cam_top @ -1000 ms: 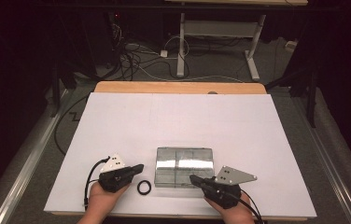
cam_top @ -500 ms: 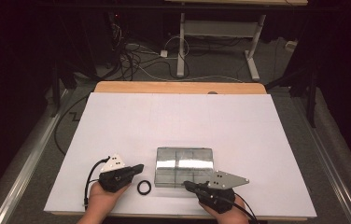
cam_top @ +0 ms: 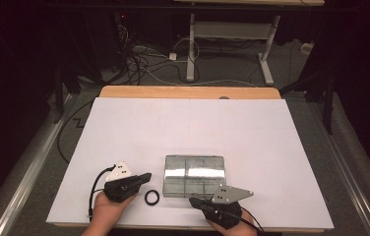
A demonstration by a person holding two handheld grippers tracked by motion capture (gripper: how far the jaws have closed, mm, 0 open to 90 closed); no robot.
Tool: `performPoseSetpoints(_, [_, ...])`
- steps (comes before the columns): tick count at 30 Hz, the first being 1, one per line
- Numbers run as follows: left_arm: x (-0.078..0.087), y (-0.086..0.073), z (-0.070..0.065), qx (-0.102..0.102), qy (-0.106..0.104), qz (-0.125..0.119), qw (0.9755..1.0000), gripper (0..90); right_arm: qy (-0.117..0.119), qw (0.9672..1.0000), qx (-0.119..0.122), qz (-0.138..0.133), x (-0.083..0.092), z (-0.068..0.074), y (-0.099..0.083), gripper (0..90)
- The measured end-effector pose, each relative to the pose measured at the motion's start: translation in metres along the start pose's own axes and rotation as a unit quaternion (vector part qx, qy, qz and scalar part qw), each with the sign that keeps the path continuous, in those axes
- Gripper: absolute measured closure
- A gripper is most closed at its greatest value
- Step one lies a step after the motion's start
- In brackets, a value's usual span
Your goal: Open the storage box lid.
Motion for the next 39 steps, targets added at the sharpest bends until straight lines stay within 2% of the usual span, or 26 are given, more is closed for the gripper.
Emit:
performPoseSetpoints(8, [0.0, 0.0, 0.0, 0.0, -0.002, 0.001, 1.0, 87.7, -0.001, 0.9996, -0.014, 0.025, -0.007, -0.003, -0.01, 90.0])
performPoseSetpoints(12, [0.0, 0.0, 0.0, -0.001, -0.002, 0.002, 1.0, 87.7, -0.011, 0.9991, -0.02, 0.035, -0.008, -0.007, -0.013, 90.0])
performPoseSetpoints(25, [0.0, 0.0, -0.001, -0.001, -0.002, 0.002, 1.0, 87.6, -0.026, 0.9981, -0.036, 0.044, -0.008, -0.012, -0.016, 90.0])
performPoseSetpoints(39, [-0.001, 0.0, -0.001, -0.003, -0.001, 0.002, 1.0, 87.6, -0.027, 0.9979, -0.051, 0.029, -0.005, -0.015, -0.014, 90.0])
Point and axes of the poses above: each handheld gripper's, and its own axes: x roughly backward along the jaws, y roughly out of its top, z roughly to its left, the point moved 9 cm from there along -x, roughly forward along the jaws, and after that the axes turned 14 degrees about y, right-handed, at the moved point
